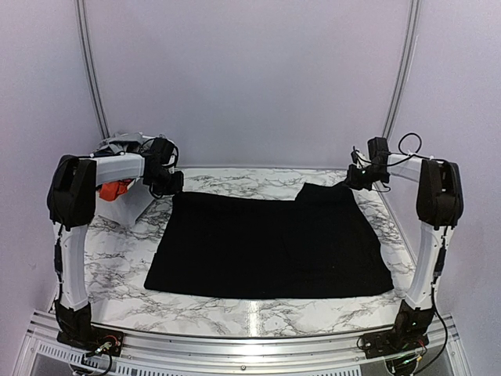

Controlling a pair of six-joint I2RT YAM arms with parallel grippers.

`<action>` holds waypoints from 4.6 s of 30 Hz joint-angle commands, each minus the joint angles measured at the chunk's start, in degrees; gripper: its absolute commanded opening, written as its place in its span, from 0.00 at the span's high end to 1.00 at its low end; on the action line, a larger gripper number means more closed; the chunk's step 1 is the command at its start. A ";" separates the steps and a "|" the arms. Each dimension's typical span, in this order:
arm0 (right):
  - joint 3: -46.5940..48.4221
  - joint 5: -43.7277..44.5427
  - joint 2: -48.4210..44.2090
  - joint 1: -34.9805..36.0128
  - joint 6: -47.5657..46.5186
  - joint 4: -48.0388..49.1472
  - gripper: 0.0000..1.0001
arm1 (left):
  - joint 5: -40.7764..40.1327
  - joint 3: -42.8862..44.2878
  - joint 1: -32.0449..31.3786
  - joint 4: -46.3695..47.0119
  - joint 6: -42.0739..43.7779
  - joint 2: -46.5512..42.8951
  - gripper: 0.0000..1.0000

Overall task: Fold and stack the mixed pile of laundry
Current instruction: Pick up the 1/3-folded T-shirt from the center of the board, then fold the 1/3-folded T-shirt at the center of the board.

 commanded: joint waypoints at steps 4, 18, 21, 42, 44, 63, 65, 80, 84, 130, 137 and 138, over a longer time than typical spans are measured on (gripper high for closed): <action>-8.28 -2.21 -9.89 -0.54 0.48 3.08 1.00 | -0.27 -8.72 0.29 3.97 3.58 -7.25 1.00; -24.55 -2.39 -24.34 -1.79 1.84 1.49 1.00 | -0.27 -22.82 0.25 6.32 3.74 -18.95 1.00; -27.78 -0.81 -28.34 -2.09 2.58 2.35 1.00 | -1.28 -25.72 0.32 7.40 2.45 -21.37 1.00; -7.36 -0.40 -11.88 -3.84 1.58 5.28 1.00 | -0.32 -8.85 0.25 17.07 2.38 -5.98 1.00; -10.26 -0.76 -14.34 -3.84 1.05 4.97 1.00 | 2.15 -12.67 0.16 18.74 3.89 -8.52 1.00; -44.49 -1.33 -36.40 -3.84 7.47 4.77 1.00 | 6.21 -46.54 -0.50 27.17 8.90 -29.10 1.00; -45.92 -0.57 -36.16 -3.82 7.11 4.29 1.00 | 5.48 -46.86 -0.51 25.38 8.05 -28.96 1.00; -40.94 0.38 -35.09 -3.82 6.31 -2.99 1.00 | 5.24 -40.53 -0.72 14.98 8.34 -28.47 1.00; -46.20 -0.53 -35.71 -3.75 7.45 -2.76 1.00 | 4.81 -42.56 -0.72 13.62 8.71 -27.90 1.00; -48.71 -5.96 -37.57 -1.96 4.94 -17.67 0.86 | 3.97 -36.46 -3.44 -6.57 11.89 -26.50 0.43; -45.71 -6.82 -42.82 -0.13 2.96 -16.56 0.58 | 6.38 -34.61 -3.80 -3.56 12.67 -28.92 0.41; -43.49 -6.37 -43.04 -0.13 2.69 -15.32 0.53 | 6.94 -34.21 -3.94 -3.13 12.79 -28.97 0.40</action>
